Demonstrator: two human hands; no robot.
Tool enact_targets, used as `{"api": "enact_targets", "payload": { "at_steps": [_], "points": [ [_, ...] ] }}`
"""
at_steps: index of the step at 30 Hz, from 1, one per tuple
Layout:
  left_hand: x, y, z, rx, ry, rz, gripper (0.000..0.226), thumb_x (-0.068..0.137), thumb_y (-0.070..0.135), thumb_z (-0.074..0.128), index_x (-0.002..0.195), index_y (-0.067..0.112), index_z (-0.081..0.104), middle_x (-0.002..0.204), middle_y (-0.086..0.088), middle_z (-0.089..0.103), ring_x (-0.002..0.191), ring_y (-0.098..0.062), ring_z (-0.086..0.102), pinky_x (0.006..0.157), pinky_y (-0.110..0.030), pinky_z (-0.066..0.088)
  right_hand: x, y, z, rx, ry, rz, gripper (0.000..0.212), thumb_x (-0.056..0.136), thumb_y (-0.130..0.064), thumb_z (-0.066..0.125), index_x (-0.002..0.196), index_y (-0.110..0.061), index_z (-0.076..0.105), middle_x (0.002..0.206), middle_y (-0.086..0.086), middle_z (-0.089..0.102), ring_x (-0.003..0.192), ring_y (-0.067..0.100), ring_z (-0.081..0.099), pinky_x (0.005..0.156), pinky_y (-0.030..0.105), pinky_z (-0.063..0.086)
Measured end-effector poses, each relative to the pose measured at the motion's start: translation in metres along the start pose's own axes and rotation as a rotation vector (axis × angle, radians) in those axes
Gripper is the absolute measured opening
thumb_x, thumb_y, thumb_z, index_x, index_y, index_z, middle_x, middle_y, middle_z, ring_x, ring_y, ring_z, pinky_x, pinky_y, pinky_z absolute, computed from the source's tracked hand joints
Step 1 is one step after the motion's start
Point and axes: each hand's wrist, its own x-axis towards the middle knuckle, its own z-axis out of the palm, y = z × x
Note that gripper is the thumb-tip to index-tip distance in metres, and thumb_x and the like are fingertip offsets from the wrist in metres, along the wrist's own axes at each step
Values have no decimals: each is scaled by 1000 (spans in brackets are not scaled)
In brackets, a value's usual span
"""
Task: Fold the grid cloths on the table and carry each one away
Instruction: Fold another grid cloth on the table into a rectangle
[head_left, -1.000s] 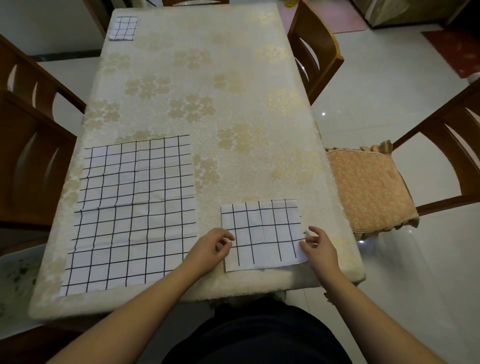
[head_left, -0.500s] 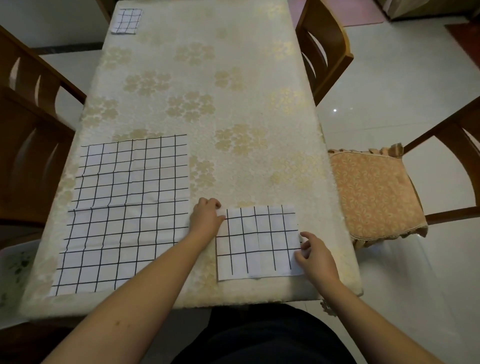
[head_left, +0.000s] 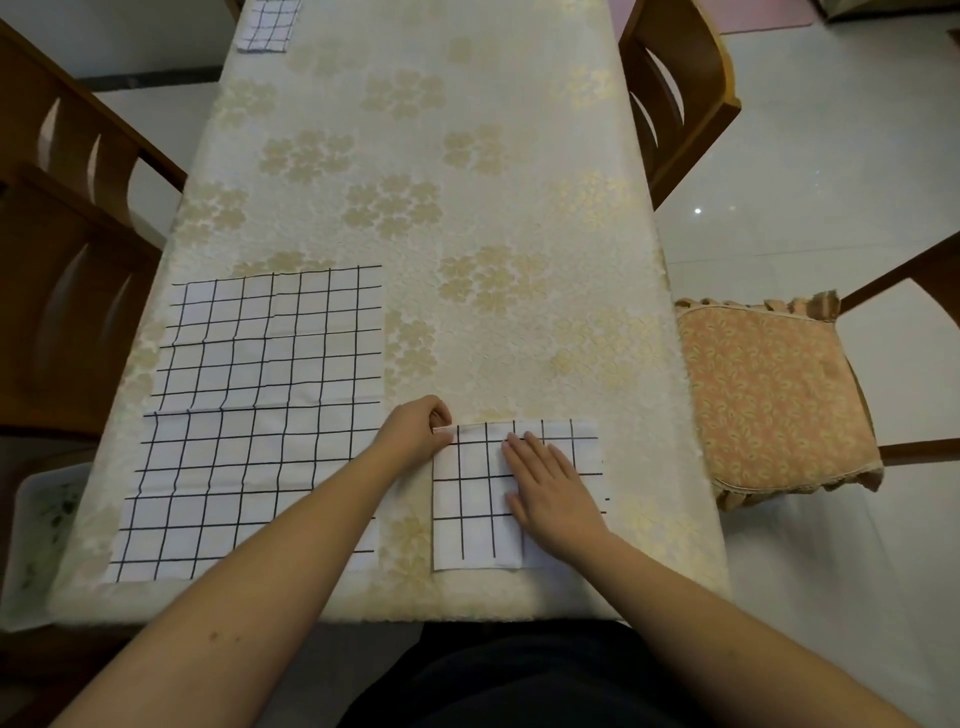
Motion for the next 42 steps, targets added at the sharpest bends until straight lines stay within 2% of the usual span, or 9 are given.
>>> {"api": "enact_targets", "payload": {
  "at_steps": [6, 16, 24, 27, 29, 31, 34, 37, 42],
  "points": [
    [2, 1, -1, 6, -1, -22, 5, 87, 25, 67, 92, 22, 68, 90, 7, 64, 86, -13, 60, 75, -26, 47, -15, 9, 7, -42, -99, -164, 67, 100, -55, 26, 153, -16, 24, 160, 2, 22, 148, 19, 19, 116, 37, 12],
    [-7, 9, -7, -53, 13, -19, 15, 91, 37, 63, 94, 22, 61, 77, 10, 55, 73, -11, 51, 58, -23, 37, -58, 8, 18, -58, -135, -339, 63, 102, -56, 23, 153, -19, 27, 160, 2, 24, 148, 18, 20, 116, 37, 14],
    [-30, -2, -8, -291, -212, -180, 44, 88, 55, 61, 110, 17, 60, 107, 5, 63, 103, -19, 60, 94, -36, 48, -52, 5, 12, 11, -162, -284, 56, 104, -49, 18, 152, -24, 30, 160, -2, 24, 147, 15, 22, 115, 32, 14],
    [-44, -18, -4, -334, -351, -202, 30, 88, 45, 67, 105, 20, 70, 102, 2, 73, 96, -17, 68, 93, -38, 54, -51, 4, 13, 23, -142, -281, 54, 103, -47, 26, 152, -24, 29, 160, -3, 23, 147, 15, 20, 115, 33, 14],
    [-56, -23, -2, -340, -390, -214, 16, 92, 32, 64, 92, 17, 69, 89, 0, 72, 82, -16, 68, 79, -31, 57, -51, 3, 12, 23, -114, -256, 54, 102, -45, 30, 151, -23, 33, 159, -2, 26, 147, 17, 23, 115, 34, 16],
    [-64, -27, 1, -339, -352, -227, 17, 94, 23, 63, 80, 13, 65, 77, -3, 66, 69, -16, 63, 65, -27, 54, -51, 1, 10, 13, -96, -210, 54, 103, -44, 26, 150, -21, 35, 158, 0, 29, 146, 19, 25, 115, 35, 16],
    [-68, -34, 2, -303, -243, -224, 18, 90, 25, 67, 77, 13, 65, 70, 0, 64, 68, -16, 61, 66, -30, 52, -51, 2, 8, 3, -89, -144, 57, 104, -45, 15, 150, -19, 35, 157, 2, 31, 146, 21, 26, 115, 37, 16],
    [-68, -35, -3, -305, -183, -231, 13, 88, 27, 70, 84, 16, 66, 71, 2, 65, 69, -15, 60, 61, -28, 49, -50, 5, 5, -4, -81, -87, 55, 102, -44, 24, 150, -20, 35, 158, 1, 30, 147, 20, 23, 116, 36, 14],
    [-64, -38, -17, -328, -107, -222, 26, 86, 25, 73, 108, 14, 66, 90, -2, 70, 91, -22, 67, 89, -43, 56, -54, 6, 0, -10, -74, -13, 55, 102, -45, 22, 150, -21, 36, 157, 0, 30, 146, 19, 25, 117, 34, 11]
  ]
}}
